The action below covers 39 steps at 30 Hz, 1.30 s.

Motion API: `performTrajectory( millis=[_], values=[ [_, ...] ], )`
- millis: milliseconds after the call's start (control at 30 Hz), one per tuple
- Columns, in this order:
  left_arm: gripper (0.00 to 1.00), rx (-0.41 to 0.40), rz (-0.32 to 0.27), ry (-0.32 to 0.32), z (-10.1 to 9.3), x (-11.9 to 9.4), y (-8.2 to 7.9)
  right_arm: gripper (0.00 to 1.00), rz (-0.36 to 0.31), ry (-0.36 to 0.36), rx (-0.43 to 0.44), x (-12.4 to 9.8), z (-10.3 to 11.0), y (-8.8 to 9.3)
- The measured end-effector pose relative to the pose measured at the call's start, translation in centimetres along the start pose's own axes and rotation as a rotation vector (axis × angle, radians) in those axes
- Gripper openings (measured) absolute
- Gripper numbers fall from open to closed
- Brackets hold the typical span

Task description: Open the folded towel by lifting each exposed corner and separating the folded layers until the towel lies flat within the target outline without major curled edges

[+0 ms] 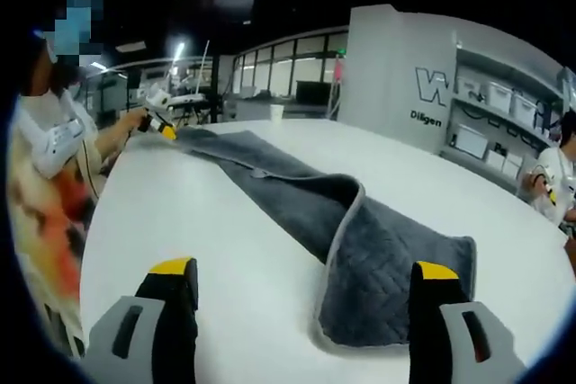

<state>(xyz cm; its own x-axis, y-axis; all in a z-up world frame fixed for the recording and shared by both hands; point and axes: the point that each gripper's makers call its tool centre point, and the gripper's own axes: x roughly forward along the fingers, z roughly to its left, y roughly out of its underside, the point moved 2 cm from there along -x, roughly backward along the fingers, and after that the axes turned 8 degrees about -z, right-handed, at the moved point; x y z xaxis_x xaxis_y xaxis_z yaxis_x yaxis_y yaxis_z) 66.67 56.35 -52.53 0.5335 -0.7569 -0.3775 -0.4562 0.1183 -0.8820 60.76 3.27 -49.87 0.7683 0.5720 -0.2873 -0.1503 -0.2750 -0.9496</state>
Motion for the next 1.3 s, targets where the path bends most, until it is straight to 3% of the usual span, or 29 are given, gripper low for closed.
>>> performTrajectory(
  millis=[233, 467, 733, 900, 1033, 1100, 1300],
  values=[
    [0.03, 0.004, 0.004, 0.000, 0.1, 0.1, 0.1, 0.87, 0.002, 0.021, -0.070, 2.4, -1.2, -1.9],
    [0.03, 0.011, 0.001, 0.000, 0.2, 0.0, 0.1, 0.70, 0.014, 0.019, -0.155, 5.5, -1.8, -3.3],
    [0.03, 0.023, 0.008, 0.001, 0.2, 0.1, 0.3, 0.41, 0.037, -0.009, -0.236, 9.4, -2.8, -4.8],
    [0.03, 0.032, 0.008, 0.001, 0.2, 0.1, 0.3, 0.29, 0.097, 0.012, -0.275, 11.8, -4.6, -4.5],
    [0.03, 0.032, 0.011, 0.004, 0.3, 0.1, 0.5, 0.17, 0.100, 0.020, -0.280, 13.1, -5.5, -4.3],
    [0.03, 0.031, 0.013, 0.004, 0.3, 0.1, 0.5, 0.10, 0.138, 0.033, -0.328, 13.5, -6.3, -3.8],
    [0.03, 0.029, 0.004, 0.007, 0.4, 0.1, 0.3, 0.00, 0.160, 0.031, -0.347, 14.3, -6.5, -3.4]
  ],
)
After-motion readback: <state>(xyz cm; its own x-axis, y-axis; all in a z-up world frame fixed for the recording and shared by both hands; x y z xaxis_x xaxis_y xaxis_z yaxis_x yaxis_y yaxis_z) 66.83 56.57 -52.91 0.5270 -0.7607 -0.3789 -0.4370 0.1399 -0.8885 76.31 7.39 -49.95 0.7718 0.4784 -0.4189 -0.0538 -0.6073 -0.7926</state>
